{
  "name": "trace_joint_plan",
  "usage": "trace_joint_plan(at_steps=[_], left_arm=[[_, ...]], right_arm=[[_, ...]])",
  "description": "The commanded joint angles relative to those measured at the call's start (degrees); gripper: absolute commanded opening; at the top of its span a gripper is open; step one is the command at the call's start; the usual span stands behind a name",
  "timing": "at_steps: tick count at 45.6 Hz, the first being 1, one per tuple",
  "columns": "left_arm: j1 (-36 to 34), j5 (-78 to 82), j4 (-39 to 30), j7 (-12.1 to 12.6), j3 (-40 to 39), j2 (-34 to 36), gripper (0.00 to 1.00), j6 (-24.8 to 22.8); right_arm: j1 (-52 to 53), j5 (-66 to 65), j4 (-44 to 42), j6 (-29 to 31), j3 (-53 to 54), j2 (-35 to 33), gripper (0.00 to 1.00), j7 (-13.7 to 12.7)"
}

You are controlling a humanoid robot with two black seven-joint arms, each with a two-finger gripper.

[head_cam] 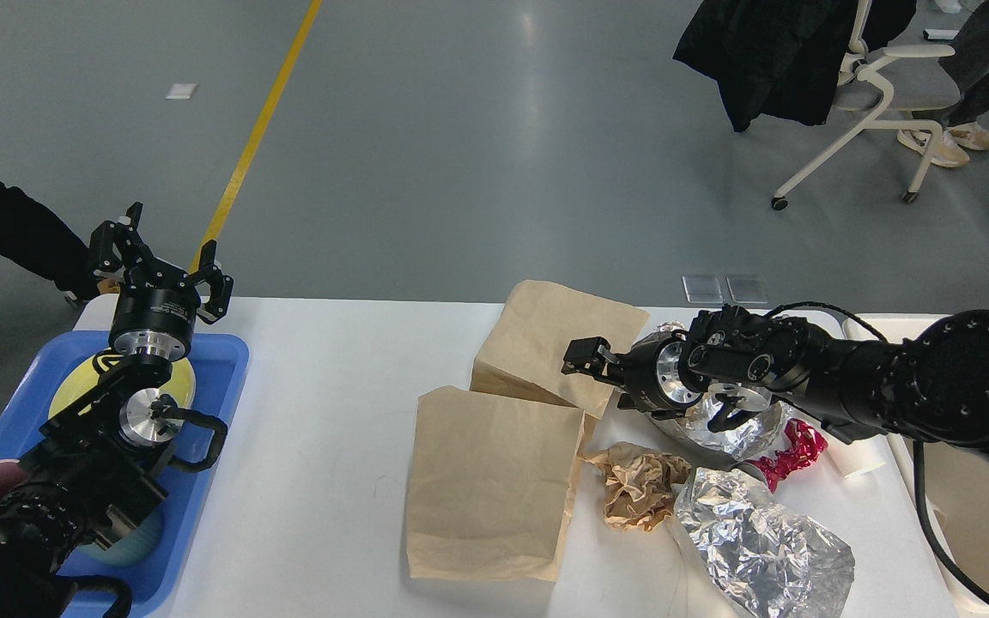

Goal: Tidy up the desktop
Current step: 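Grasp the top of the brown paper bag with the right gripper, then lift the brown paper bag and carry it over the white bin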

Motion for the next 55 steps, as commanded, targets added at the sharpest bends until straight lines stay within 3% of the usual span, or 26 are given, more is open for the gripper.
trace_joint_plan(at_steps=[1,5,9,16,47,55], left_arm=[[0.0,0.0,0.0,0.0,0.0,0.0,0.96,0.0],[0.0,0.0,0.0,0.0,0.0,0.0,0.96,0.0],[0.0,0.0,0.0,0.0,0.0,0.0,0.96,0.0],[0.0,0.0,0.0,0.0,0.0,0.0,0.96,0.0],[0.0,0.0,0.0,0.0,0.0,0.0,0.96,0.0],[0.0,0.0,0.0,0.0,0.0,0.0,0.96,0.0]], right_arm=[[0.1,0.1,-0.2,0.3,0.1,0.2,0.73,-0.1],[0.6,0.0,0.5,1.6,-0.1,0.3,0.26,-0.3],[1.1,-0.1,0.5,5.3,-0.4,0.1,0.00,-0.4],[3.2,-0.4,0.5,10.5,-0.1,-0.4,0.00,-0.4],[6.5,-0.4,0.8,11.8,0.6,-1.1,0.00,-0.4],[14.9,-0.5,4.6,18.3,0.0,-5.1,0.00,-0.4]])
